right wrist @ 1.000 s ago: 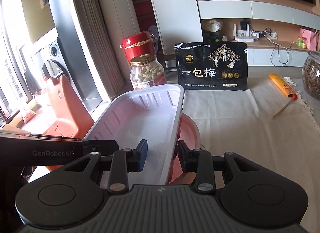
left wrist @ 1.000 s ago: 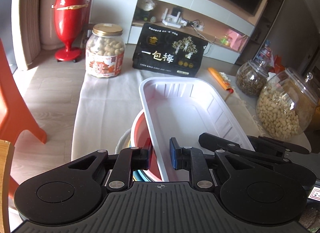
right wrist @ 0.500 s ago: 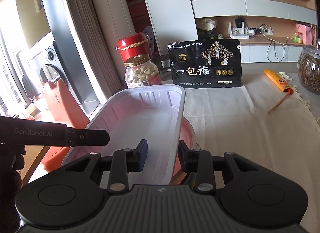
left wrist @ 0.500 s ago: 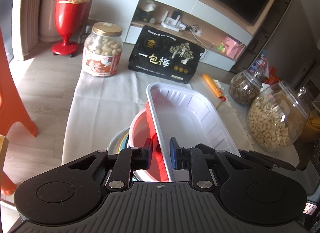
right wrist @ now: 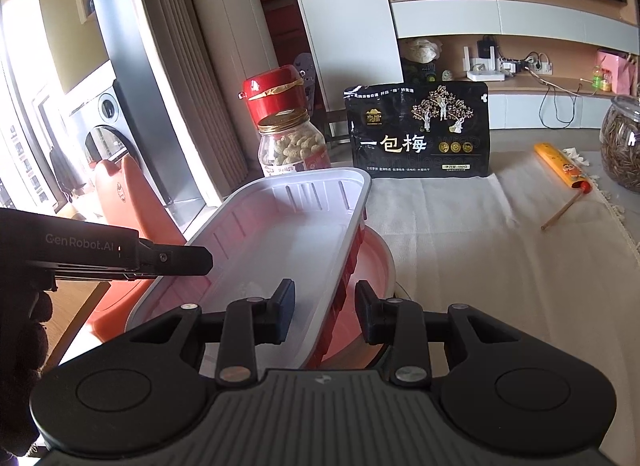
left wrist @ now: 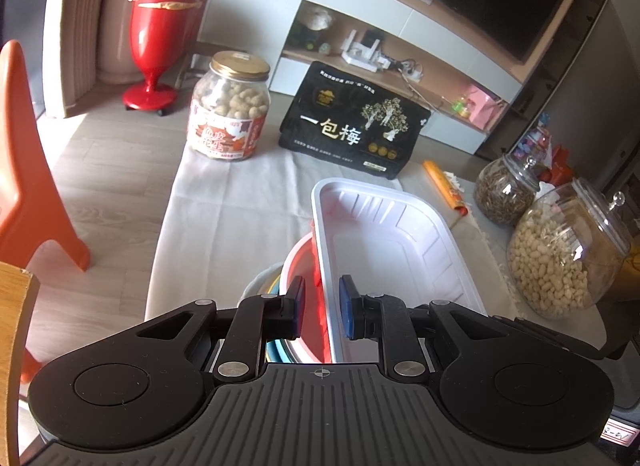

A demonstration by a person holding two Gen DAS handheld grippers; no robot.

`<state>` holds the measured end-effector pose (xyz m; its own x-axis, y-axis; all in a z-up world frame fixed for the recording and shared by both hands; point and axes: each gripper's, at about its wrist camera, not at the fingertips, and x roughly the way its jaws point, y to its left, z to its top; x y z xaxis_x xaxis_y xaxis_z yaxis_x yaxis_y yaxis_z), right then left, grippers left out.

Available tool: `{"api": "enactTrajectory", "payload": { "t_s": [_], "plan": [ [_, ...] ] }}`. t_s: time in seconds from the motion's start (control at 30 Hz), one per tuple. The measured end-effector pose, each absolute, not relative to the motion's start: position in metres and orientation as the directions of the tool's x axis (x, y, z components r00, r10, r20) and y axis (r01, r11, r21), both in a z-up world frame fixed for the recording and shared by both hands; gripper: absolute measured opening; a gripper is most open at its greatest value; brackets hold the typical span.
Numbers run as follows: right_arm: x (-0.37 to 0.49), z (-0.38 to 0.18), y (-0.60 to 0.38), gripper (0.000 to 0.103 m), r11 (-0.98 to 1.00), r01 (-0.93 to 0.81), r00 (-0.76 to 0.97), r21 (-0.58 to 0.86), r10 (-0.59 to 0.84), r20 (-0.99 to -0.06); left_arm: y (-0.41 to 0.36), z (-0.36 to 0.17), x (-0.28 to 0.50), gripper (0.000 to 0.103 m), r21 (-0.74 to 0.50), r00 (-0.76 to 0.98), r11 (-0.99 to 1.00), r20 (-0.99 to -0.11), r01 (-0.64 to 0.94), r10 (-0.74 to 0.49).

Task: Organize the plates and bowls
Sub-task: 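Lower the tray onto the top of the bowl stack with both grippers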

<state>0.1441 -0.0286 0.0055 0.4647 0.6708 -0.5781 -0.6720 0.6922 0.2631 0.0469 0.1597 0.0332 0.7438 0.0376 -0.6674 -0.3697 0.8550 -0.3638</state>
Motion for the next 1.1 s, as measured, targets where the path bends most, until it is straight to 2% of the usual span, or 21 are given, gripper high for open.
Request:
{"api": "enactTrajectory", "payload": {
  "t_s": [1.1],
  "plan": [
    [0.135, 0.008, -0.034, 0.033, 0.693, -0.672, 0.467, 0.259, 0.669, -0.578, 0.136, 0.034, 0.045, 0.02, -0.32, 0.726, 0.882, -0.687, -0.345, 0.035]
  ]
}}
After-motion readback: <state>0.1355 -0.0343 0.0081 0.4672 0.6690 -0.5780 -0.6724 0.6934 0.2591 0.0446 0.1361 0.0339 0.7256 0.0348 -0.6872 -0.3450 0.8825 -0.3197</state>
